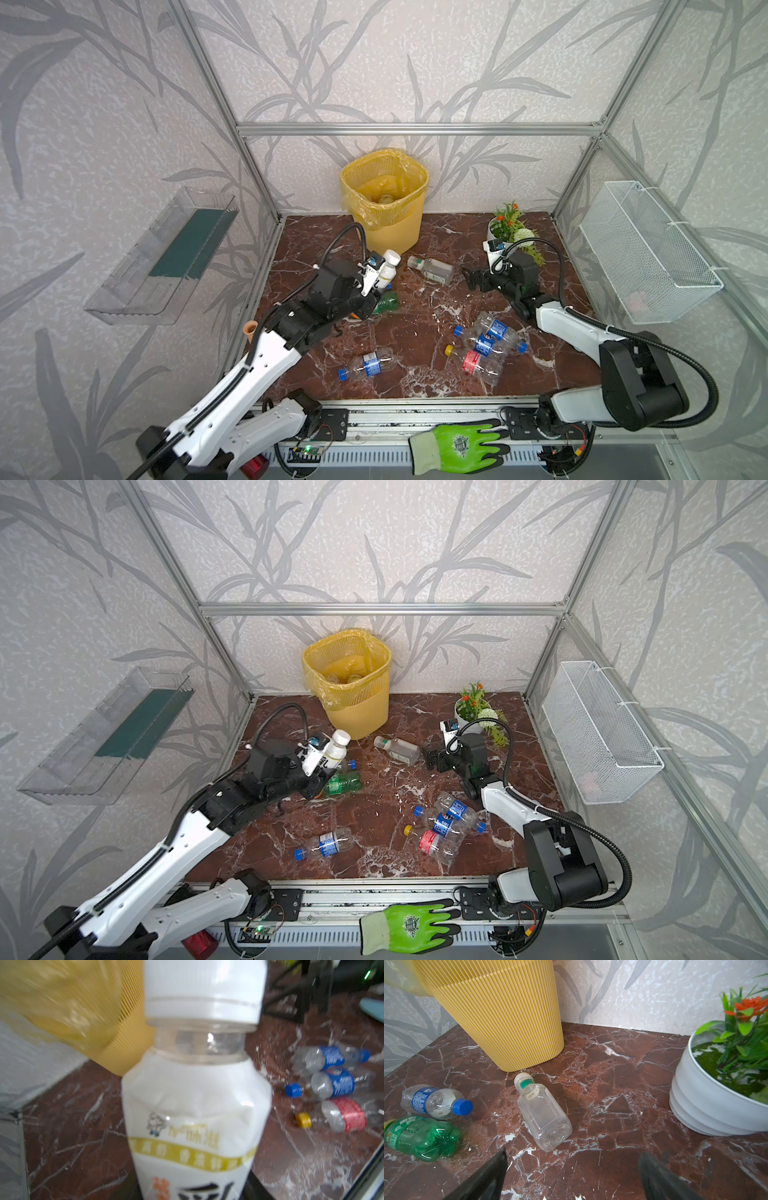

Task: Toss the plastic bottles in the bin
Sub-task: 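Carry the white milk-tea bottle over the bin with the left gripper and release it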

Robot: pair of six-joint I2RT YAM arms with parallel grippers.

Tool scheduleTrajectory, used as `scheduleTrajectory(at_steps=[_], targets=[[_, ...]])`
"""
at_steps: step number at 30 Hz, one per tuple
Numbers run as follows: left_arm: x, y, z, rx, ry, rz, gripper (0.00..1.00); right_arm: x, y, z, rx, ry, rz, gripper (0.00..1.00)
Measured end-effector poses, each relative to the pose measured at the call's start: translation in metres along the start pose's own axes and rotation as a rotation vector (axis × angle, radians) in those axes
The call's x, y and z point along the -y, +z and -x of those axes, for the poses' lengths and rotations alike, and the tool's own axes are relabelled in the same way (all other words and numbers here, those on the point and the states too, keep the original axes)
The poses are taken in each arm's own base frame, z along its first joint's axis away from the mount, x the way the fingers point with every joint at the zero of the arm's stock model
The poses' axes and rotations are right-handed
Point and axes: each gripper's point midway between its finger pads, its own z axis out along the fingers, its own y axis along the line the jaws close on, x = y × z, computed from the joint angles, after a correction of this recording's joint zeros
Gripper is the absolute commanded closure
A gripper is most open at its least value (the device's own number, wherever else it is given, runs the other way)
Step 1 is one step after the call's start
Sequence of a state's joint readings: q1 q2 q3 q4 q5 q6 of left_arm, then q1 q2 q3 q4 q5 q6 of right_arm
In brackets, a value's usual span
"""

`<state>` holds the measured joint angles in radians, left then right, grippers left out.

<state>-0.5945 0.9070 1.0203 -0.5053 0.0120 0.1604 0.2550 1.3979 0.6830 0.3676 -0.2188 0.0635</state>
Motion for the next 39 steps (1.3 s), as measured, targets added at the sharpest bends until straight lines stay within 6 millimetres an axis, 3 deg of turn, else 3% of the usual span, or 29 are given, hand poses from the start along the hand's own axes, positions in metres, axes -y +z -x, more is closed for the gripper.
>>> scheduleTrajectory(at_steps=[7, 11, 14, 17, 19, 21, 23, 24, 26, 28, 32, 36, 39], targets=[[-0.027, -0.074, 0.118, 0.542, -0.025, 0.11, 0.44, -0.001, -0.011, 0.008, 0.019, -0.006, -0.009, 0.02], [-0.035, -0.083, 0.17, 0.709, -0.016, 0.139, 0.44, -0.002, -0.019, 0.011, 0.025, -0.016, -0.017, 0.02], [-0.048, -0.058, 0.209, 0.769, -0.016, 0.163, 0.43, -0.003, -0.026, 0.016, 0.037, -0.022, -0.02, 0.02], [-0.083, -0.011, 0.249, 0.78, -0.046, 0.196, 0.33, -0.004, -0.031, 0.021, 0.048, -0.024, -0.021, 0.02], [-0.117, 0.035, 0.269, 0.757, -0.09, 0.227, 0.25, -0.005, -0.033, 0.023, 0.053, -0.021, -0.02, 0.02], [-0.146, 0.08, 0.278, 0.708, -0.129, 0.251, 0.2, -0.005, -0.035, 0.023, 0.05, -0.018, -0.019, 0.02], [-0.168, 0.122, 0.273, 0.641, -0.168, 0.27, 0.13, -0.006, -0.036, 0.021, 0.044, -0.016, -0.019, 0.02], [-0.176, 0.139, 0.266, 0.603, -0.181, 0.276, 0.02, -0.006, -0.036, 0.021, 0.042, -0.016, -0.019, 0.02], [-0.183, 0.16, 0.248, 0.531, -0.19, 0.275, 0.01, -0.006, -0.037, 0.019, 0.033, -0.018, -0.02, 0.02], [-0.18, 0.168, 0.236, 0.483, -0.198, 0.256, 0.01, -0.006, -0.038, 0.017, 0.02, -0.023, -0.022, 0.02], [-0.163, 0.144, 0.244, 0.517, -0.189, 0.21, 0.01, -0.005, -0.037, 0.013, -0.011, -0.04, -0.024, 0.02], [-0.145, 0.093, 0.26, 0.601, -0.174, 0.182, 0.01, -0.005, -0.032, 0.025, -0.01, -0.07, -0.023, 0.02], [-0.131, 0.056, 0.259, 0.652, -0.175, 0.166, 0.01, -0.009, -0.024, 0.036, -0.011, -0.105, -0.015, 0.02]])
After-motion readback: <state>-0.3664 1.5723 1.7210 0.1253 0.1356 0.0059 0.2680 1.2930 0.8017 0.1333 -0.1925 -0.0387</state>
